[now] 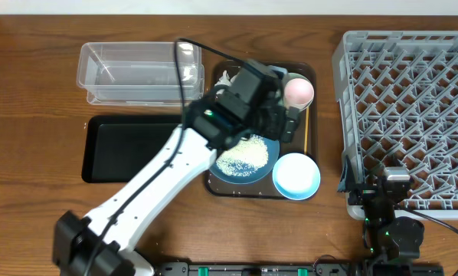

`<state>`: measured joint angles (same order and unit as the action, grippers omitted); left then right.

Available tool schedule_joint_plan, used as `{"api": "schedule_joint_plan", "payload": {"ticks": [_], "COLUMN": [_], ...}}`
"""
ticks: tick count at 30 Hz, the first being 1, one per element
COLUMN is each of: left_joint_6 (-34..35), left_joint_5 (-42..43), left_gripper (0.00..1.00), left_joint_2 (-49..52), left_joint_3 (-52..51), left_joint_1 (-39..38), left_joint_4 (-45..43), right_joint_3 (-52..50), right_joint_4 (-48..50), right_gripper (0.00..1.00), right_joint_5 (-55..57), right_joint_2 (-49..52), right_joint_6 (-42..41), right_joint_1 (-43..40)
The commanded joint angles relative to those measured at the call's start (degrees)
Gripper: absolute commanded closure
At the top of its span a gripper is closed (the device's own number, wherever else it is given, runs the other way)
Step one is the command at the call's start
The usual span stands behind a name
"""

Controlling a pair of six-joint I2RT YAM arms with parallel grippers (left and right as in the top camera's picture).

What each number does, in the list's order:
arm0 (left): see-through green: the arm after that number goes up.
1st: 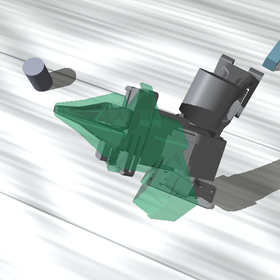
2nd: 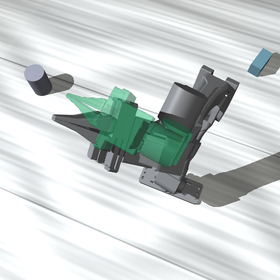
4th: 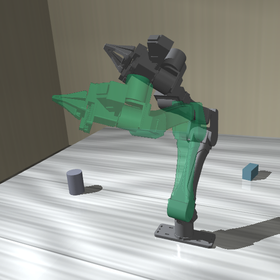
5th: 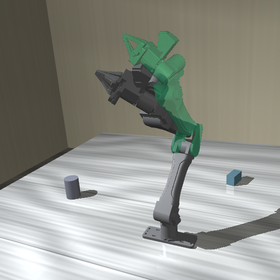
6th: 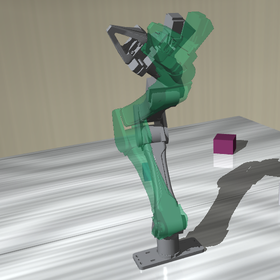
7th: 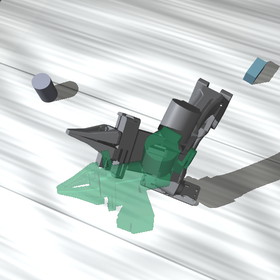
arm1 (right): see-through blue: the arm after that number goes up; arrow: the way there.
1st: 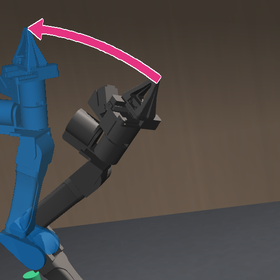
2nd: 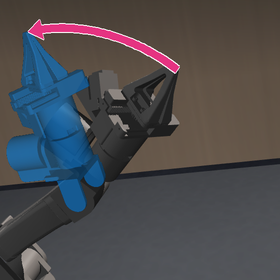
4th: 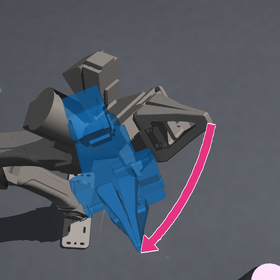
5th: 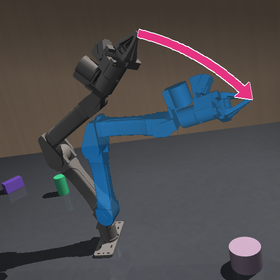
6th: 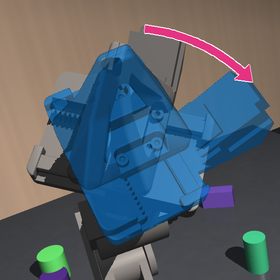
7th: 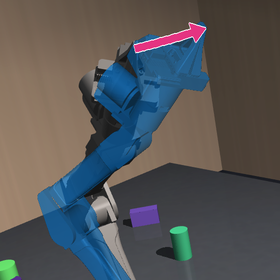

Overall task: Sort waste into correct bins and load items into the dishwasher rack
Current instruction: 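Reach the left gripper over the tray to the blue rice bowl rim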

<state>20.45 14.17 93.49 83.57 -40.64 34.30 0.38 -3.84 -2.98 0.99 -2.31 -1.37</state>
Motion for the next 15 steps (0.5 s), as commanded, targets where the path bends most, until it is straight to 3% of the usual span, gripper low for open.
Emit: {"api": "schedule_joint_plan", "payload": {"ticks": [1, 4, 9, 13, 15], "left_joint_6": [7.3, 7.3, 5.8, 5.8, 6.3], "left_joint_5": [-5.9, -8.3, -9.4, -9.3, -9.3], "left_gripper": [0.08, 0.08, 0.07, 0.07, 0.02], "left_joint_2": [3.6, 6.9, 13.6, 15.2, 15.7], "left_joint_3": [1.0, 3.3, 14.1, 15.0, 15.0], "left_joint_1": [-1.1, -1.2, -1.3, -1.9, -2.3], "left_joint_4": [-0.1, 3.5, 16.9, 17.2, 15.9], "right_joint_3": [-0.1, -0.1, -0.1, -0.1, -0.1], "right_joint_4": [-0.2, -0.2, -0.2, -0.2, -0.2], "right_gripper": [0.01, 0.01, 0.01, 0.01, 0.01], "right_joint_5": [0.0, 0.0, 0.0, 0.0, 0.0], "right_joint_2": [-0.2, -0.2, -0.2, -0.2, -0.2], "right_joint_6": [0.7, 0.7, 0.7, 0.7, 0.7], "right_joint_1": [-0.3, -0.3, -0.3, -0.3, -0.3]}}
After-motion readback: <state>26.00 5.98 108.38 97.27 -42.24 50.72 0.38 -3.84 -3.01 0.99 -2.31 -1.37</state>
